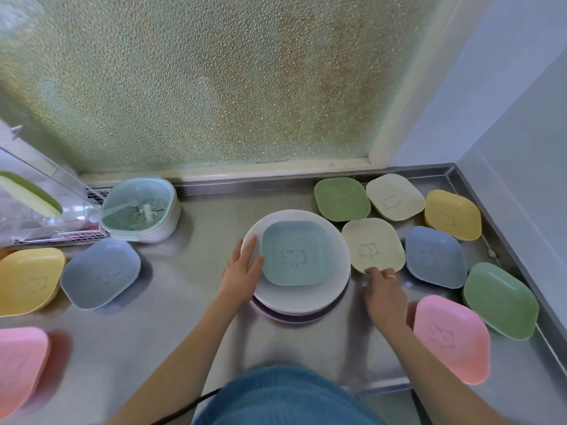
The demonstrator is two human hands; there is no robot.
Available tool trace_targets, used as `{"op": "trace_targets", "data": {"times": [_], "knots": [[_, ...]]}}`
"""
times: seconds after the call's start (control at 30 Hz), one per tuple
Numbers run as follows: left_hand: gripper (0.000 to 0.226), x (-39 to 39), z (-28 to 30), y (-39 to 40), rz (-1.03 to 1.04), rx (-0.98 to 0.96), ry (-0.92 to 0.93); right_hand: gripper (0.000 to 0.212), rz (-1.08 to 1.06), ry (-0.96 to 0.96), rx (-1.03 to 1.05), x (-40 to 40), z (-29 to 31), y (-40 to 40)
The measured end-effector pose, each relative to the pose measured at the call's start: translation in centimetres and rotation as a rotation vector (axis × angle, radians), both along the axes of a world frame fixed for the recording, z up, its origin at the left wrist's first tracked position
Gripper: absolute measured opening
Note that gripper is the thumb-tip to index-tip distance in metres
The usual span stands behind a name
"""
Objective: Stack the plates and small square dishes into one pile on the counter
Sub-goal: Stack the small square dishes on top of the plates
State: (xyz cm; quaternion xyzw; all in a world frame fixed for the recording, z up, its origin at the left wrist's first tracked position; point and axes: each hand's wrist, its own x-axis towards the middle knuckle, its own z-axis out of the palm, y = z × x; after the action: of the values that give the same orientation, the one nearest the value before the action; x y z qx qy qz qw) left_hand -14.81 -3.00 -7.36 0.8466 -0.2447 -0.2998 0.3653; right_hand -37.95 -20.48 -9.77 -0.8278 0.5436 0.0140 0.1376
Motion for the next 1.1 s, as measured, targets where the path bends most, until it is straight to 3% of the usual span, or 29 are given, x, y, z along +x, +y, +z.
{"op": "trace_targets", "data": {"times": [0.13, 0.23, 0.57, 0.7, 0.83, 0.93, 1.1], "knots": [[0.050, -0.7, 0.4, -0.1, 0.063, -0.016, 0.034, 0.008, -0.061, -0.112, 0.013, 0.7, -0.2, -0.7], [0.046, -0.9, 0.5, 0.1, 0.087, -0.038, 0.044, 0.010, -0.154, -0.232, 0.085, 1.2, 0.1, -1.4], [0.036, -1.0, 1.3, 0.5, 0.031, -0.063, 0.036, 0.006, 0.025, -0.672, -0.123, 1.5, 5.6, 1.4], [0.033, -0.4, 1.4, 0.6, -0.030, -0.099, 0.047, 0.006, 0.307, -0.585, -0.213, 2.5, 7.2, 3.7], [0.040, -0.1, 2.4, 0.5, -0.023, -0.111, 0.104, 0.017, 0.516, -0.367, -0.135, 4.0, 8.3, 4.6], [0.048, 0.4, 3.2, 0.3, -0.013, -0.126, 0.142, 0.013, 0.519, -0.255, -0.042, 4.6, 7.9, 4.8], [0.052, 0.9, 3.4, -0.7, -0.196, -0.038, 0.039, 0.008, 0.318, -0.327, 0.061, 5.6, 7.6, 5.7]]}}
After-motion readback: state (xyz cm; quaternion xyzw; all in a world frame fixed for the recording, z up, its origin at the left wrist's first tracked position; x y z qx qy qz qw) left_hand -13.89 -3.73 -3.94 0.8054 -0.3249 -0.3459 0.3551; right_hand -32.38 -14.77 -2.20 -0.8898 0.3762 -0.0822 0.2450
